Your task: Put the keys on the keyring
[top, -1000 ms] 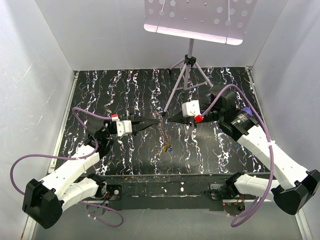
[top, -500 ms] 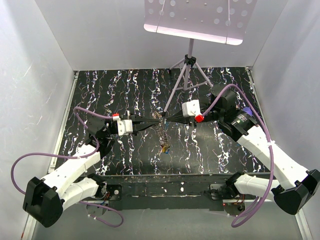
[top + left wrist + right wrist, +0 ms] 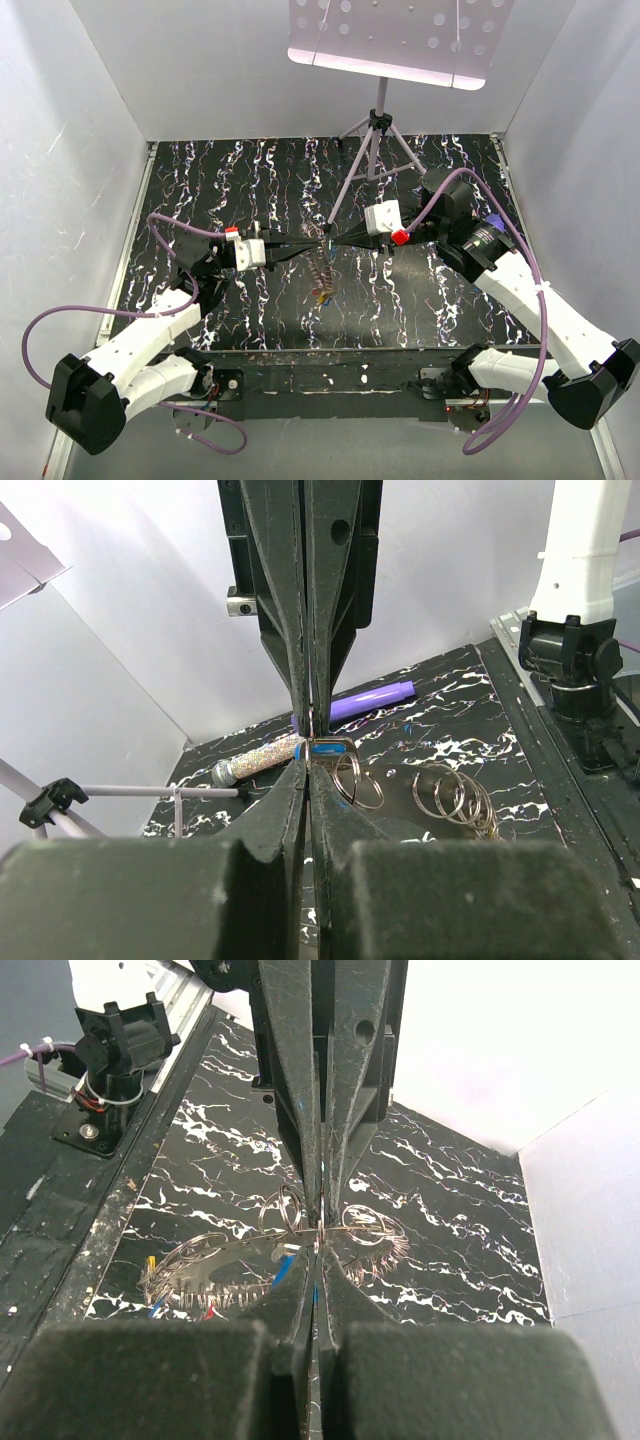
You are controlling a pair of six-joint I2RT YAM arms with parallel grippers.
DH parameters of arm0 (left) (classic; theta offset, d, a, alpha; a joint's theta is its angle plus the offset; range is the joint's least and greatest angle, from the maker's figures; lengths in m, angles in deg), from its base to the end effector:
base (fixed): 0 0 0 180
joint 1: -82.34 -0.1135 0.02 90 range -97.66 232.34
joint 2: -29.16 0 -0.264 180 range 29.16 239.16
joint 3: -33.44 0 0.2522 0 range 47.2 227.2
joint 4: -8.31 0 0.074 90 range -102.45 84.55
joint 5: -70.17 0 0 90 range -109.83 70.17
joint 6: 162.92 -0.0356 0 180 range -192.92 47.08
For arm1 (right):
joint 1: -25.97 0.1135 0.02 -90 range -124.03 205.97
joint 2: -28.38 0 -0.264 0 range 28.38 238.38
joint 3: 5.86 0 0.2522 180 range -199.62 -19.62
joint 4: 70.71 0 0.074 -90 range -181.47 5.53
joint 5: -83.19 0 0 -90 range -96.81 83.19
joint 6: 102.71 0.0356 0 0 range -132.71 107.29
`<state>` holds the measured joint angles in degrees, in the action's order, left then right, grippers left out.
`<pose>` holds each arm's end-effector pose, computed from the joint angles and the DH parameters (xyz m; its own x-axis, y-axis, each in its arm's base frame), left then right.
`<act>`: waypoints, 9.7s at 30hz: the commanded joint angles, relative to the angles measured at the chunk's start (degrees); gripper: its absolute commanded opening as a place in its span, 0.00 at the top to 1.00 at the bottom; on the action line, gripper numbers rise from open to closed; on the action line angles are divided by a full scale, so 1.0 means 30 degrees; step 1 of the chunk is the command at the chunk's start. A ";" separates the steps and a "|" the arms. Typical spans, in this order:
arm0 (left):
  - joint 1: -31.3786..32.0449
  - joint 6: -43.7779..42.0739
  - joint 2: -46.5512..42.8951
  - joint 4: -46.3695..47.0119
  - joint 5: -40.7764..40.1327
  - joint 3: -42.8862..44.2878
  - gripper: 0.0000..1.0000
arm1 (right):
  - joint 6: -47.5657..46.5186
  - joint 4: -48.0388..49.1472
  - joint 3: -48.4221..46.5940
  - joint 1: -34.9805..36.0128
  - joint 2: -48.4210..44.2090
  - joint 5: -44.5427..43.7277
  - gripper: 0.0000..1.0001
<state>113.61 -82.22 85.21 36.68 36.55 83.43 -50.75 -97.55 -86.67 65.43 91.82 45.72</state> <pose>0.1641 -0.1344 0.3414 0.4731 -0.1826 -0.8619 0.8810 0.1042 0.4615 0.1650 0.1724 0.4092 0.5106 -0.0652 -0.8573 -0.8588 -0.0864 -0.5050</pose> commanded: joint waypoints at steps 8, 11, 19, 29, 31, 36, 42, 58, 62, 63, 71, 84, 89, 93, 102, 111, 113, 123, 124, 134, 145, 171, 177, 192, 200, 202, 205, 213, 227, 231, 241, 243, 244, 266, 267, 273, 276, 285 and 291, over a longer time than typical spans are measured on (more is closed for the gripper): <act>0.0066 0.0141 -0.0110 0.0840 -0.0043 0.0170 1.00 | 0.0171 0.0728 -0.0181 0.0088 -0.0053 0.0127 0.99; 0.0066 0.0141 -0.0081 0.0840 -0.0015 0.0170 1.00 | 0.0171 0.0699 -0.0181 0.0088 -0.0140 -0.0166 0.99; 0.0066 0.0112 -0.0168 0.0781 -0.0043 0.0141 1.00 | 0.0025 0.0406 -0.0239 0.0088 -0.0170 -0.0548 0.99; 0.0066 0.0112 -0.0197 0.0810 0.0015 0.0170 1.00 | -0.0034 0.0464 -0.0297 0.0117 -0.0082 -0.0168 0.99; 0.0066 0.0112 -0.0198 0.0810 -0.0043 0.0170 1.00 | -0.0005 0.0406 -0.0298 0.0117 -0.0111 0.0037 0.99; 0.0066 0.0141 -0.0197 0.0810 -0.0072 0.0170 1.00 | 0.0024 0.0346 -0.0298 0.0176 -0.0053 0.0389 0.99; 0.0066 0.0170 -0.0198 0.0840 -0.0043 0.0170 1.00 | 0.0083 0.0405 -0.0356 0.0234 0.0064 0.0477 0.99; 0.0066 0.0522 -0.0139 0.1162 -0.0073 0.0082 1.00 | 0.0669 0.0434 -0.0561 0.0498 0.0416 0.0683 0.99; 0.0066 0.0580 -0.0139 0.1104 -0.0102 0.0141 1.00 | 0.0931 0.0639 -0.0620 0.0527 0.0504 0.0507 0.99; 0.0066 0.0523 -0.0139 0.0987 -0.0189 0.0170 1.00 | 0.1020 0.0698 -0.0649 0.0527 0.0504 0.0536 0.99; 0.0066 0.0171 -0.0051 -0.0332 -0.0248 0.0668 1.00 | 0.1284 0.0669 -0.0971 0.0586 0.0621 0.0419 0.99; 0.0066 -0.0005 0.0066 -0.1503 -0.0511 0.0990 1.00 | 0.1489 0.0406 -0.1177 0.0791 0.0709 0.0155 0.99; 0.0066 -0.0123 0.0124 -0.2089 -0.0629 0.1254 1.00 | 0.1460 0.0201 -0.1323 0.0879 0.0767 0.0038 0.99; 0.0066 -0.0210 0.0183 -0.2382 -0.0600 0.1313 1.00 | 0.1431 -0.0092 -0.1469 0.0967 0.0884 -0.0021 0.99; 0.0066 -0.0240 0.0329 -0.2763 -0.0659 0.1459 1.00 | 0.1430 -0.0327 -0.1674 0.1084 0.0944 -0.0196 0.99; 0.0095 -0.0386 0.0446 -0.3085 -0.0629 0.1576 1.00 | 0.1841 -0.0415 -0.1821 0.1143 0.1089 -0.0343 0.99; 0.0095 -0.0532 0.0447 -0.3348 -0.0629 0.1605 1.00 | 0.1812 -0.0561 -0.1909 0.1143 0.1148 -0.0372 0.99; 0.0213 -0.0796 0.0418 -0.3877 -0.0746 0.1781 1.00 | 0.1432 -0.1235 -0.2172 0.1347 0.1324 -0.0577 0.99; 0.0213 -0.0767 0.0418 -0.3906 -0.0746 0.1781 1.00 | 0.1431 -0.1293 -0.2202 0.1319 0.1324 -0.0577 0.99; 0.0213 -0.0504 0.0447 -0.3965 -0.0893 0.1869 1.00 | 0.0758 -0.2055 -0.2407 0.1582 0.1383 -0.1075 0.99; 0.0212 -0.0181 0.0534 -0.4697 -0.1127 0.2309 1.00 | 0.0142 -0.2670 -0.2671 0.1787 0.1383 -0.1661 0.99; 0.0184 0.1517 0.0710 -0.6485 -0.2328 0.3715 1.00 | -0.1821 -0.3901 -0.2671 0.2168 0.1090 -0.3740 0.99; -0.0021 0.2833 0.0710 -0.5287 -0.2504 0.3511 1.00 | -0.2202 -0.4194 -0.2583 0.2168 0.0914 -0.4385 0.99; -0.0754 0.6671 0.0710 -0.0630 -0.2914 0.2398 1.00 | -0.2027 -0.3698 -0.2232 0.2197 0.0680 -0.5703 0.99; -0.0988 0.8489 0.0769 0.1805 -0.3763 0.1665 1.00 | -0.1148 -0.2612 -0.1880 0.2168 0.0592 -0.6144 0.99; -0.1076 0.8608 0.0711 0.2011 -0.3939 0.1519 1.00 | -0.1060 -0.2583 -0.1851 0.2168 0.0504 -0.5940 0.99; -0.1106 0.8696 0.0827 0.2129 -0.3998 0.1518 1.00 | -0.0972 -0.2583 -0.1734 0.2168 0.0300 -0.5618 0.97; -0.1545 0.8460 0.1061 0.1863 -0.3238 0.1694 1.00 | -0.0097 -0.2467 -0.1294 0.1964 -0.0345 -0.5031 0.44; -0.2277 1.5336 0.4195 0.7483 -0.1330 0.1402 1.00 | 1.2381 -0.0796 -0.3109 -0.4128 0.1264 0.3281 0.32; -0.2278 1.8795 0.4606 0.8895 -0.2677 0.0933 1.00 | 1.3092 -0.3160 -0.3754 -0.4745 0.1675 0.3203 0.32; -0.1459 2.0883 0.3787 0.5064 -0.3061 0.1164 1.00 | 0.8230 -1.2858 -0.7002 -0.7144 0.3224 0.1062 0.32; -0.0903 2.0680 0.3583 0.3717 -0.3148 0.1399 1.00 | 0.7208 -1.4384 -0.7970 -0.7790 0.3696 0.1733 0.32; -0.0669 2.0301 0.3408 0.2754 -0.3294 0.1517 1.00 | 0.6854 -1.4564 -0.7974 -0.8054 0.3610 0.2143 0.32; 0.4167 1.8012 0.4459 0.1952 -0.8012 0.2191 1.00 | 1.3909 -0.5748 -0.1705 -0.8086 0.1324 0.6395 0.74; 0.4139 1.7954 0.4547 0.1866 -0.8012 0.2308 1.00 | 1.3969 -0.5602 -0.1646 -0.8028 0.1382 0.6424 0.74; 0.4227 1.8070 0.4841 0.2245 -0.8071 0.2338 1.00 | 1.4116 -0.5337 -0.1265 -0.7559 0.1441 0.6454 0.74; 0.4256 1.8275 0.5045 0.2654 -0.8013 0.2309 1.00 | 1.4233 -0.5102 -0.1060 -0.7500 0.1616 0.6220 0.73; 0.4344 1.8364 0.5193 0.2832 -0.8099 0.2368 1.00 | 1.4263 -0.4986 -0.0913 -0.7120 0.1617 0.6044 0.73; 0.4460 1.8422 0.5105 0.2950 -0.8334 0.2309 1.00 | 1.4409 -0.4752 -0.0651 -0.7002 0.1734 0.5487 0.68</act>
<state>126.46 -27.25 101.98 42.42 13.40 88.00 -8.31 -114.25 -89.88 44.06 96.97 62.92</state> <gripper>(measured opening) 0.013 0.305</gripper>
